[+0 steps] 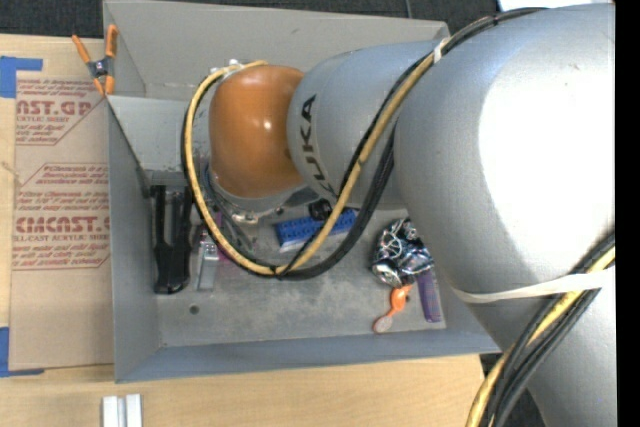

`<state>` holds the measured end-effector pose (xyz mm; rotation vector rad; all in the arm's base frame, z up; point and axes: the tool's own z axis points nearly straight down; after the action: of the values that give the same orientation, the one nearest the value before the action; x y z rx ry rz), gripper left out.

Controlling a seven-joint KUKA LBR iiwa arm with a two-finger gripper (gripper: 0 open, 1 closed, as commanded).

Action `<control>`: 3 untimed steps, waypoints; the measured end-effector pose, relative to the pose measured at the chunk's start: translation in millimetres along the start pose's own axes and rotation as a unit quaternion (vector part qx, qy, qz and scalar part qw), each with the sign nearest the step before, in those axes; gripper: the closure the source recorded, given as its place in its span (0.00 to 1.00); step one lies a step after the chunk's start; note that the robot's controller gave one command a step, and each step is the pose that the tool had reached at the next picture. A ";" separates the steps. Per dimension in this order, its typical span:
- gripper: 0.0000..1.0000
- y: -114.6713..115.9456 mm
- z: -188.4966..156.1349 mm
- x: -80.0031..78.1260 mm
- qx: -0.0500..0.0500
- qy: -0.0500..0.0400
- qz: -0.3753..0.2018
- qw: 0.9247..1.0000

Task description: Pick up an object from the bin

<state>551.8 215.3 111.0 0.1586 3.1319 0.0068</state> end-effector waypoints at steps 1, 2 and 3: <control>0.00 0.1 16.1 -6.9 0.001 0.003 0.023 1.000; 0.00 3.1 26.4 -16.3 0.004 0.000 -0.060 0.998; 0.00 -9.2 36.0 -33.6 -0.001 -0.001 -0.033 0.999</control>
Offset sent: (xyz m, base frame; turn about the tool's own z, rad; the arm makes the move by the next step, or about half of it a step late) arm 0.0134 0.0052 -0.0278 -0.1216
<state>584.5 202.9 75.1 0.0551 3.1335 0.0089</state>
